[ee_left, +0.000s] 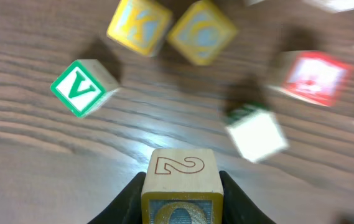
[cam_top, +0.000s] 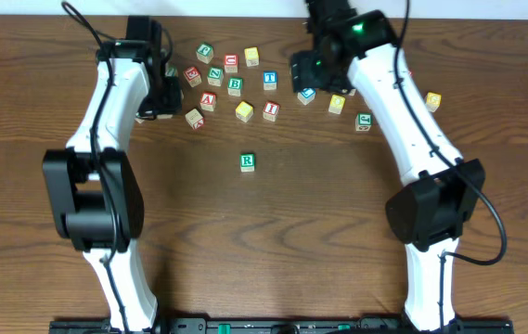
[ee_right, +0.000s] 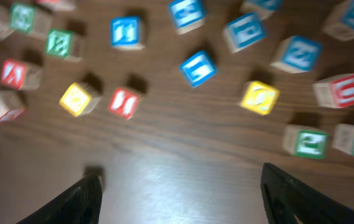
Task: Spell out ROBOT
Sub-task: 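Carry the yellow O block to the right of the R block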
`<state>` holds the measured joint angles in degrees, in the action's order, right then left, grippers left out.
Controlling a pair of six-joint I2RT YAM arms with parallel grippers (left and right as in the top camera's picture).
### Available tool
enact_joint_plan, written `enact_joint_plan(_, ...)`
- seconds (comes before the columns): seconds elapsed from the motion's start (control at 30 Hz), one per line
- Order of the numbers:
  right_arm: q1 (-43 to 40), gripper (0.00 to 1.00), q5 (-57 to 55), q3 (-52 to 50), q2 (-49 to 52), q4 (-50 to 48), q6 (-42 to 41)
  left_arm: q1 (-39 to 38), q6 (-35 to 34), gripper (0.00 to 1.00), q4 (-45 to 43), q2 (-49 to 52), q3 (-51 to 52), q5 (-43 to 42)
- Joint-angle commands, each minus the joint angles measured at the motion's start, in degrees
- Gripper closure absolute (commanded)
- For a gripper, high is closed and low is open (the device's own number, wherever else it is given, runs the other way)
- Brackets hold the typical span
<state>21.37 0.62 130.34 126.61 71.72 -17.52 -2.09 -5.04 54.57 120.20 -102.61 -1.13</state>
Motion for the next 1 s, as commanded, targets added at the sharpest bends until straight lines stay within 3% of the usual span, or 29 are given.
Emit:
enact_joint_plan(0.0, -4.02, 0.24, -0.48, 1.25, -2.47, -0.42, 0.42, -4.42, -4.17, 0.77, 1.90, -4.83, 0.37, 0.28)
enact_joint_plan(0.37, -15.85, 0.20, -0.20, 1.25, -7.58, 0.44, 0.42, -21.40, -14.29, 0.77, 4.68, -6.08, 0.37, 0.31)
enact_joint_plan(0.6, -18.91, 0.20, 0.42, 1.25, -7.69, 2.89, 0.44, -31.26, -19.87, 0.77, 4.55, -4.63, 0.39, 0.42)
enact_joint_plan(0.77, -19.04, 0.17, 0.39, 1.25, -7.67, 3.89, 0.46, -35.36, -26.80, 0.77, 4.55, -2.23, 1.22, 4.20)
enact_joint_plan(0.97, -19.04, 0.16, 0.39, 1.22, -7.67, 5.09, 0.94, -36.79, -29.81, 0.77, 4.50, 1.03, 2.21, 6.19)
